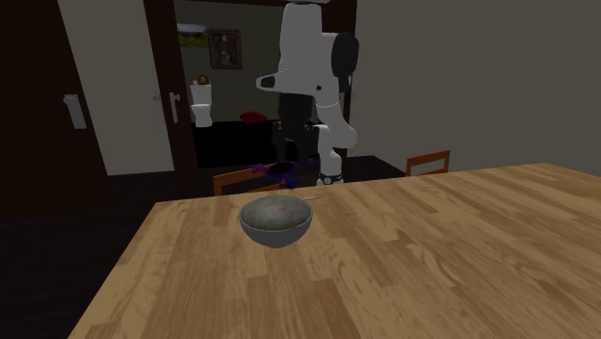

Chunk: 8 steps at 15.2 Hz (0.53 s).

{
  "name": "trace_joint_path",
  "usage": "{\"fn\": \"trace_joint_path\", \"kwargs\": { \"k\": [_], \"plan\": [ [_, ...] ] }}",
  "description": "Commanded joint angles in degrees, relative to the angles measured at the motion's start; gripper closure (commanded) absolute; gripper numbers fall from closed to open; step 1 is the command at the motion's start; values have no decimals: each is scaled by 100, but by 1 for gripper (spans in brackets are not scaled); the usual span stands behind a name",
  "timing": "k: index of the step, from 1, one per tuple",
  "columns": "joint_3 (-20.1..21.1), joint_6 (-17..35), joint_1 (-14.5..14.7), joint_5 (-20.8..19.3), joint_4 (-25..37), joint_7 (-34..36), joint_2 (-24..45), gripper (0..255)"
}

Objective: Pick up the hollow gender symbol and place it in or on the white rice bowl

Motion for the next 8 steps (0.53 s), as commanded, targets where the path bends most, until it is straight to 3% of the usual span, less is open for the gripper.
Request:
{"fn": "trace_joint_path", "kwargs": {
  "k": [1, 8],
  "plan": [
    [-22, 34, -41, -5, 30, -69, 57, 255],
    [-28, 626, -127, 15, -664, -24, -43, 255]
  ]
}}
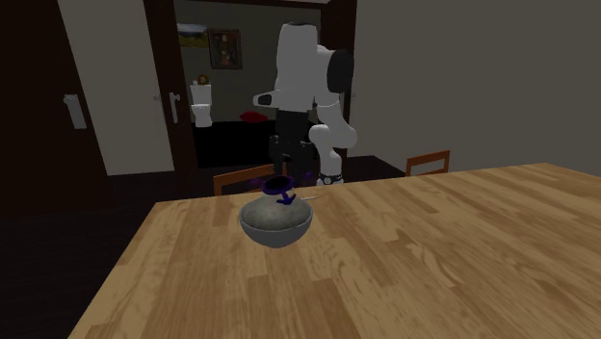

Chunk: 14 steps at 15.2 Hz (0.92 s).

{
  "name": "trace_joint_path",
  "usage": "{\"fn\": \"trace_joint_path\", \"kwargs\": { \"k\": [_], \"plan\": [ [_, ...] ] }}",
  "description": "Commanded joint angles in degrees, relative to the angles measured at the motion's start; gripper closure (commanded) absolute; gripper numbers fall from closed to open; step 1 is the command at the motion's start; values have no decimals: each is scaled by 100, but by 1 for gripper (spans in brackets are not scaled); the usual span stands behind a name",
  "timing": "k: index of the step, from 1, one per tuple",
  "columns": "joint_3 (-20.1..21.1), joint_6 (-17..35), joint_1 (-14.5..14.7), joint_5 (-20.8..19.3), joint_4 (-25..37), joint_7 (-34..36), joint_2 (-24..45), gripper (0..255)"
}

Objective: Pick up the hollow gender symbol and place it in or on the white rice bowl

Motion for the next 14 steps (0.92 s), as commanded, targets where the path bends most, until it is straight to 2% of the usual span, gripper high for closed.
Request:
{"fn": "trace_joint_path", "kwargs": {
  "k": [1, 6, 14],
  "plan": [
    [-5, 141, -8, -9, -123, 13, 14, 255],
    [-18, 574, -47, -25, -566, 56, 9, 255],
    [-18, 574, -47, -25, -566, 56, 9, 255]
  ]
}}
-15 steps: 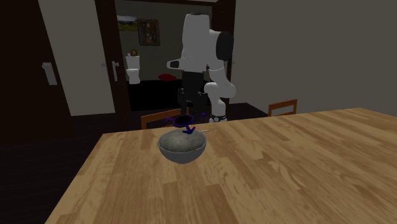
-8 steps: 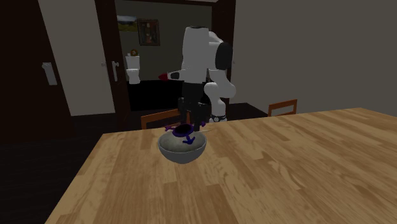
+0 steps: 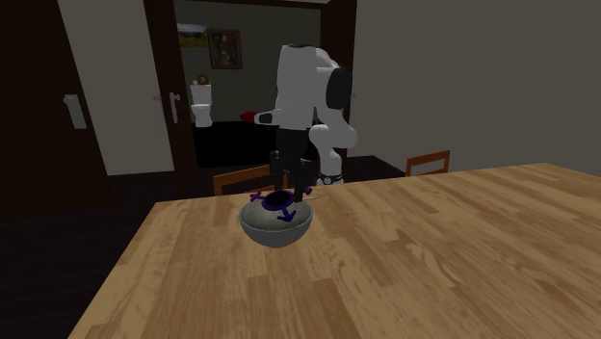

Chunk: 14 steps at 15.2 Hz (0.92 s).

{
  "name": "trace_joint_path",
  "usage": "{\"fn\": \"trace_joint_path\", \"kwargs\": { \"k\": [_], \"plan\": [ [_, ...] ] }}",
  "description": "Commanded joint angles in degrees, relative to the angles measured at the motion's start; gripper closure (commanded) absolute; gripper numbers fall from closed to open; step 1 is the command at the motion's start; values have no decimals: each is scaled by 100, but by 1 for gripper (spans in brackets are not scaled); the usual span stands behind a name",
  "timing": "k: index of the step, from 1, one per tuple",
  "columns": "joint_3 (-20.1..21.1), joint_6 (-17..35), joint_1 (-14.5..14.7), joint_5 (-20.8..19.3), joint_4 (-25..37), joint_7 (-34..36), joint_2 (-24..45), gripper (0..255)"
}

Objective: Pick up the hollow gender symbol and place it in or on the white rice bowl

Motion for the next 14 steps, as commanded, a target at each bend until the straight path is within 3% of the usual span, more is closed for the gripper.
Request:
{"fn": "trace_joint_path", "kwargs": {
  "k": [1, 6, 10, 14],
  "plan": [
    [0, 1, 0, 0, 0, 0, 0, 0],
    [0, 1, 0, 0, 0, 0, -1, 0],
    [36, -660, 42, 58, 554, -53, -118, 0],
    [37, -660, 42, 58, 554, -53, -118, 0]
  ]
}}
